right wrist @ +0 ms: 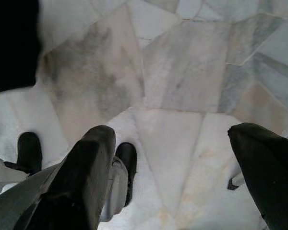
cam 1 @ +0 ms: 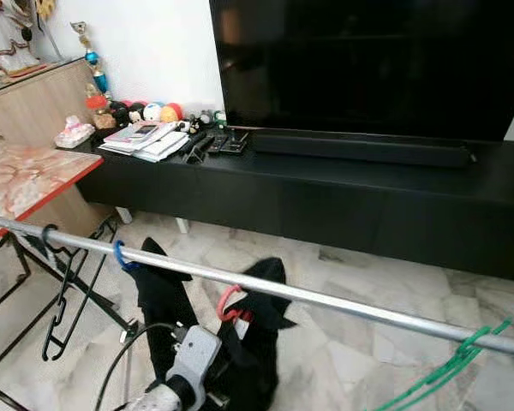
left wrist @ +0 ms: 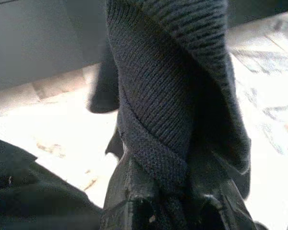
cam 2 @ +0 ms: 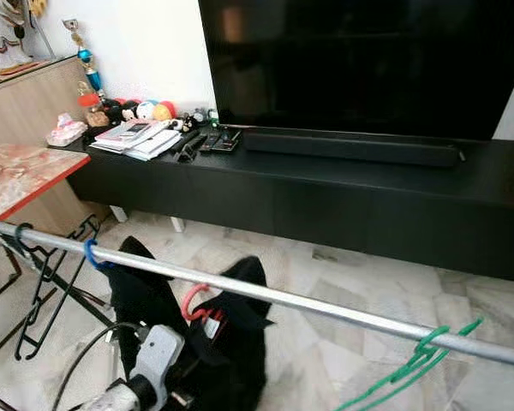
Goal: Hang hanger
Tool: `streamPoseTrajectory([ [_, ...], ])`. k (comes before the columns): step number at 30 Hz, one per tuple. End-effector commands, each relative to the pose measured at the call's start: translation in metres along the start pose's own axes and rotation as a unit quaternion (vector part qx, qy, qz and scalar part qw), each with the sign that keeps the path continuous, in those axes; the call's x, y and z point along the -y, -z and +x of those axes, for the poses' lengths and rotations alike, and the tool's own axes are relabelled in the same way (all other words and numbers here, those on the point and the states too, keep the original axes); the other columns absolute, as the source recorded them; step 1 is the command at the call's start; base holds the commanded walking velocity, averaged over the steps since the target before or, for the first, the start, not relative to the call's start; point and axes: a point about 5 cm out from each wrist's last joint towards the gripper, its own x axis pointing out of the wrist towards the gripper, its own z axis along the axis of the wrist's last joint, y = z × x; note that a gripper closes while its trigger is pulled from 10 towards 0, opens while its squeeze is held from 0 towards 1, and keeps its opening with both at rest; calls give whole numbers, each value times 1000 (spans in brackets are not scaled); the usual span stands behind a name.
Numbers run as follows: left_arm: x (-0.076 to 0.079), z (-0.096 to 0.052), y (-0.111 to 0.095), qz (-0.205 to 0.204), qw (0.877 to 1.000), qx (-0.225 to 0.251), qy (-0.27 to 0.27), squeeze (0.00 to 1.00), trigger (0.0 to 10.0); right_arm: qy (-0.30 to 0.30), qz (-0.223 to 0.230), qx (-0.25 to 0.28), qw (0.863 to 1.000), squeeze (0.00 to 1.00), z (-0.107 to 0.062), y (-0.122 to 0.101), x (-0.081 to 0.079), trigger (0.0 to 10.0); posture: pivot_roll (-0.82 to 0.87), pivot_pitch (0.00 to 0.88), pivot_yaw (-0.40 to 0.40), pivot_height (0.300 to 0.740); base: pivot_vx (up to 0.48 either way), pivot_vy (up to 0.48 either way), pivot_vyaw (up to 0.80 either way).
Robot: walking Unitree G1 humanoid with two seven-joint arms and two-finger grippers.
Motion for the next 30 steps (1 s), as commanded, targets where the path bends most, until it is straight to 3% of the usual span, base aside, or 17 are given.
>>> streamPoseTrajectory([
  [1,-5,3,-18,17,999,30,12,0,10000,-7,-1,-1,1000,0,1,-1,-4,10000,-20,6,67,740,0,0,0],
  [6,-13,6,-32,33,998,45,12,0,10000,-7,-3,0,1000,0,1,-1,-4,10000,-17,8,66,740,0,0,0],
  [8,-19,15,-36,27,998,47,-17,0,10000,-7,-4,0,1000,0,1,-2,-4,10000,-19,12,64,740,0,0,0],
  [22,-23,33,-38,13,998,32,-54,0,10000,-6,-1,1,1000,0,1,-2,-4,10000,-28,23,65,740,0,0,0],
  [30,-23,34,-20,3,997,-29,-72,0,10000,-6,-1,2,1000,0,1,-2,-4,10000,-29,27,67,740,0,0,0],
])
